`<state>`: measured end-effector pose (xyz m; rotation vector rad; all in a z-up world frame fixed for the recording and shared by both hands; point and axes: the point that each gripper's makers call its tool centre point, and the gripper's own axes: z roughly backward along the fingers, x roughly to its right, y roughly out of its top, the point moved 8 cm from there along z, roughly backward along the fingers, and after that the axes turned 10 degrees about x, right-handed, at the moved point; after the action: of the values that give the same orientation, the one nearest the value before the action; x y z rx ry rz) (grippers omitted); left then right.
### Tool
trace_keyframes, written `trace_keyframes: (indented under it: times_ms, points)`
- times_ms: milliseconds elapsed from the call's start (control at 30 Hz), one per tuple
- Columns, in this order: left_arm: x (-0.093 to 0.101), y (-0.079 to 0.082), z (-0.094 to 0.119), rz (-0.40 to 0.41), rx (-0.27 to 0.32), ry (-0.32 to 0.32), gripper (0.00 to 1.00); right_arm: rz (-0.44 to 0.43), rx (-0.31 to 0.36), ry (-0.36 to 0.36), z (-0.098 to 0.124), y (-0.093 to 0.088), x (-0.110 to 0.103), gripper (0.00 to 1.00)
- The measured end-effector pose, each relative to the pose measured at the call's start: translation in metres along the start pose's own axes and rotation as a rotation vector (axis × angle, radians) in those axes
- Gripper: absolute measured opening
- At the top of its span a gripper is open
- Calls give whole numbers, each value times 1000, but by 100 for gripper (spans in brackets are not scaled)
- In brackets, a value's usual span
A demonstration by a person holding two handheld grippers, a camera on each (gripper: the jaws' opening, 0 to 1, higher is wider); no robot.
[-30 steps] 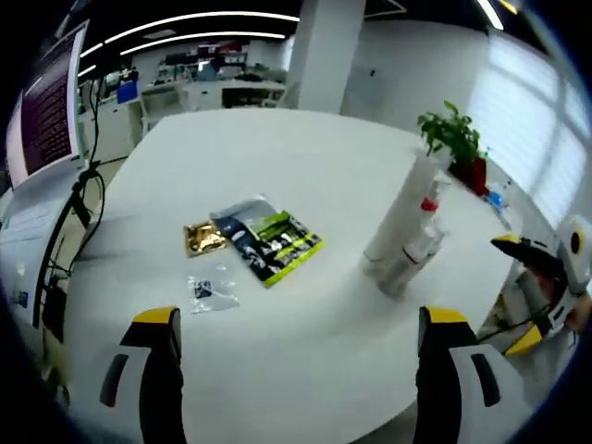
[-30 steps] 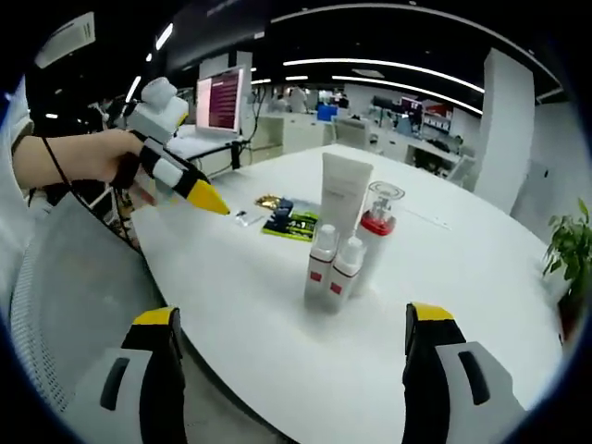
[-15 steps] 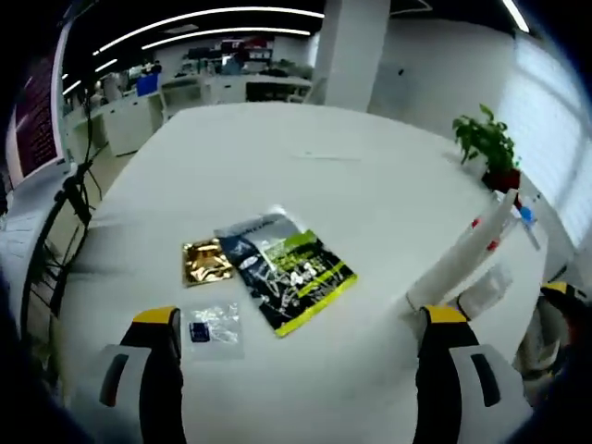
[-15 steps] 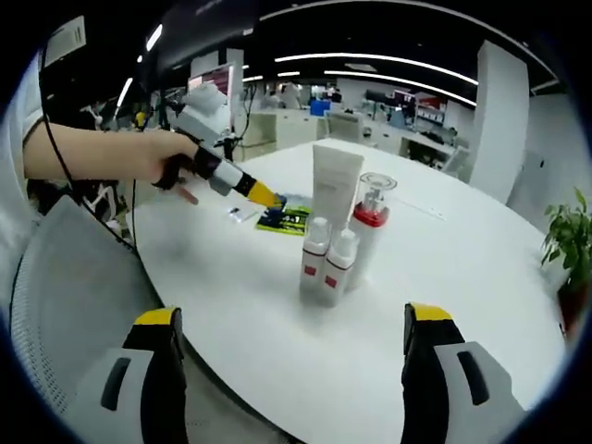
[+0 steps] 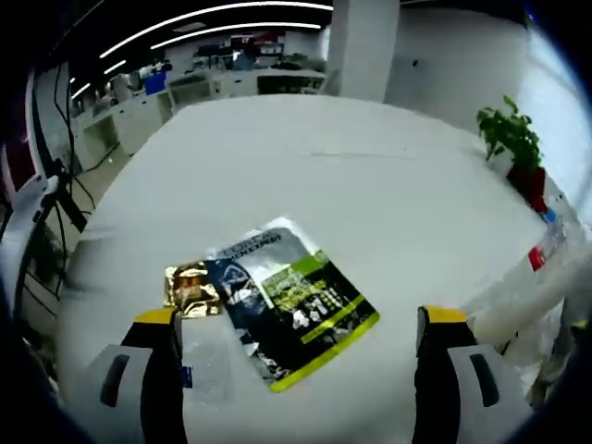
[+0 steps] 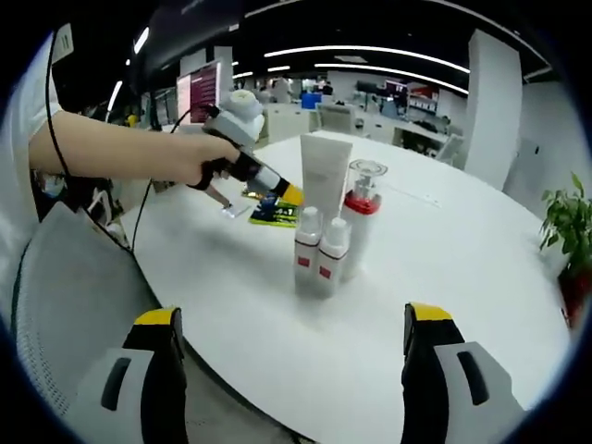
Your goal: Arrange the skincare products in the storage area until every visible bottle or jar stands upright without overlapping.
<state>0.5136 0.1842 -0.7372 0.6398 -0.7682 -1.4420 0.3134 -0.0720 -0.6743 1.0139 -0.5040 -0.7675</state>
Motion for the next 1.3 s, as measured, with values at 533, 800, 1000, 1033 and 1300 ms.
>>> trace_keyframes:
  times_ms: [533,800,1000,1033,1300]
  points:
    - [4,-13,-28,16,-107,67,91,-13,-25,0,-3,-6,3,98]
    - [3,-14,-27,17,-108,75,87,-35,-24,-6,-4,-9,5,98]
    - [-1,-14,-24,-26,-106,65,77,-37,-28,-3,-4,-8,4,98]
    - [0,-14,-24,-34,-101,61,77,-36,-29,-3,-4,-8,5,98]
    - [-2,-11,-34,-72,-67,32,67,-41,-27,-7,-3,-7,4,98]
